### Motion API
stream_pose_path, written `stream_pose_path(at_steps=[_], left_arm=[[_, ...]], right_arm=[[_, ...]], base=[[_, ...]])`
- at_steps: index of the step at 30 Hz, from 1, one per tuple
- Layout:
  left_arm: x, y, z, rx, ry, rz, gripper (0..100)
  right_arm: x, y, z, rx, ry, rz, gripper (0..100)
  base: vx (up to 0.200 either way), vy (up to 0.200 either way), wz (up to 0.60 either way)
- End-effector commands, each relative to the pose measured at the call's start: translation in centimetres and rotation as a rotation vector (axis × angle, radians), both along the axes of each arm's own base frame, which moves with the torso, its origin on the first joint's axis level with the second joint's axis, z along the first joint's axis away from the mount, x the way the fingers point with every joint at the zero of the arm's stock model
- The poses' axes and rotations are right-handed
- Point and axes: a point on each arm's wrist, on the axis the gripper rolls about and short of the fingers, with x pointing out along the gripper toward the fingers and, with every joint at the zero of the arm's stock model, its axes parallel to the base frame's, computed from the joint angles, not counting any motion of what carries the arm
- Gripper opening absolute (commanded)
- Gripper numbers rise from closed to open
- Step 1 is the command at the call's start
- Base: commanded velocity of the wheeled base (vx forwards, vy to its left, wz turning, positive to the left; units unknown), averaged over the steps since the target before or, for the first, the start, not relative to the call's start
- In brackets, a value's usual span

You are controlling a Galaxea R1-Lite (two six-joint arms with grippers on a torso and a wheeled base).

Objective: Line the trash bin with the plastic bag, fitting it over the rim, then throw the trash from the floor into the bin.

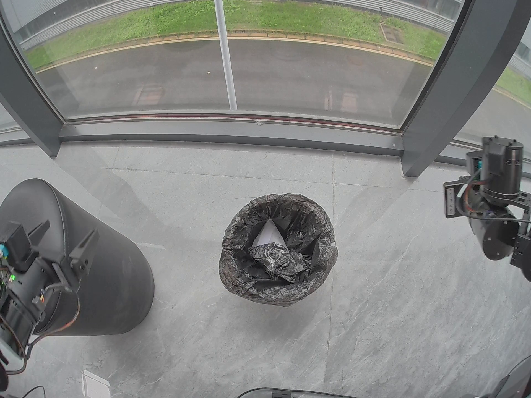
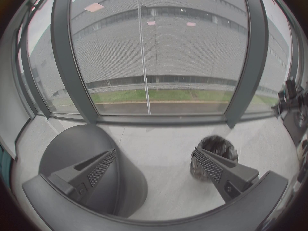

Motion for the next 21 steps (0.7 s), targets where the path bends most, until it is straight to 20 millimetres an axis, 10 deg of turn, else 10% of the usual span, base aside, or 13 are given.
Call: stream_pose_path(at_steps=[1,7,17,18,21], left_arm=[[-8.0,3.1,0.2,0.043,-0.015,0.009,100],[-12.5,4.8,0.0,0.043,0.046,0.031,100],[-14.0,5.2,-2.6,0.024,0.042,0.127,100],[-14.2,5.2,-3.0,0.022,0.038,0.159,100],[-14.3,5.1,-3.1,0.022,0.041,0.192,100]], right_arm=[[-7.2,-5.4,0.8,0.035,-0.089,-0.103,0],[-11.6,-7.0,0.8,0.059,-0.161,-0.105,0],[-15.8,-8.7,1.1,0.075,-0.251,-0.159,0],[-17.2,-9.3,0.4,0.067,-0.239,-0.181,100],[-19.0,-9.9,-0.2,0.065,-0.232,-0.192,100]], base=[[0.0,0.0,0.0],[0.0,0.0,0.0],[0.0,0.0,0.0],[0.0,0.0,0.0],[0.0,0.0,0.0]])
